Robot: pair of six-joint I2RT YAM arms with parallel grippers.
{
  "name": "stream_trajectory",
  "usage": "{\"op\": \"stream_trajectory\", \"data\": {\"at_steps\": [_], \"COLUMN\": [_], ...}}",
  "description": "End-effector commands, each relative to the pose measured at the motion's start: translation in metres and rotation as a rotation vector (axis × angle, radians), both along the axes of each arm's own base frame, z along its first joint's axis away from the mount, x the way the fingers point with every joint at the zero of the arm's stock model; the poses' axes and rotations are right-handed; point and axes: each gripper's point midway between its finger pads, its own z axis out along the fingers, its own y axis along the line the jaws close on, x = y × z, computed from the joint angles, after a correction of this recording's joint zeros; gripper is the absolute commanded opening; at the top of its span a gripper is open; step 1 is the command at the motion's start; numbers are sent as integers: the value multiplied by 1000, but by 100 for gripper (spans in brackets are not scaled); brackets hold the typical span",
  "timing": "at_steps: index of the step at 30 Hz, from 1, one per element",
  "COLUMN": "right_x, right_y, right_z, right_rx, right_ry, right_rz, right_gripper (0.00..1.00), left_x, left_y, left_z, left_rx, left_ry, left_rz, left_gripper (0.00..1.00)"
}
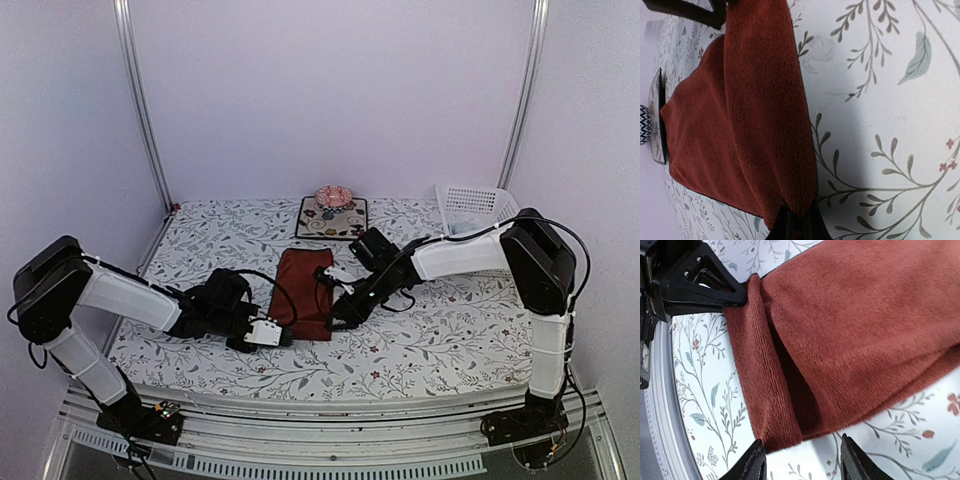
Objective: Roll the towels
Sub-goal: Roll the towel at the center of the board.
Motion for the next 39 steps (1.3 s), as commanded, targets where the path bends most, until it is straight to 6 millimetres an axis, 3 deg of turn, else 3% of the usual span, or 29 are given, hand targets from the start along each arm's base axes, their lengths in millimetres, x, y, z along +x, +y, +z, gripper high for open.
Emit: {"op": "stream_trajectory", "data": {"at_steps": [1, 3, 6, 12, 22, 30, 39], "right_x": [18, 20, 3, -42, -55, -47, -32], "right_y": [-13, -15, -12, 16, 44, 50, 43], "right_z": [35, 52, 53, 50, 35, 8, -6], "right_rx": [6, 12, -17, -41, -64, -123, -167], "right_ry": [-221, -327, -491, -871, -1121, -1146, -1139], "right_rz": [-37, -41, 12, 226, 336, 368, 324], "right_gripper": [58, 65, 72, 78, 78, 69, 43], "left_x": [-30, -30, -30, -29, -28, -26, -25], "left_y": [13, 13, 12, 8, 7, 11, 12], "left_z": [-17, -15, -11, 0, 9, 7, 7], "left_rx": [32, 27, 13, -16, -44, -44, -53], "left_ry": [246, 274, 322, 432, 596, 716, 764], "left_rz": [12, 20, 31, 44, 50, 46, 33], "left_gripper": [0, 0, 0, 0, 0, 0, 0]}}
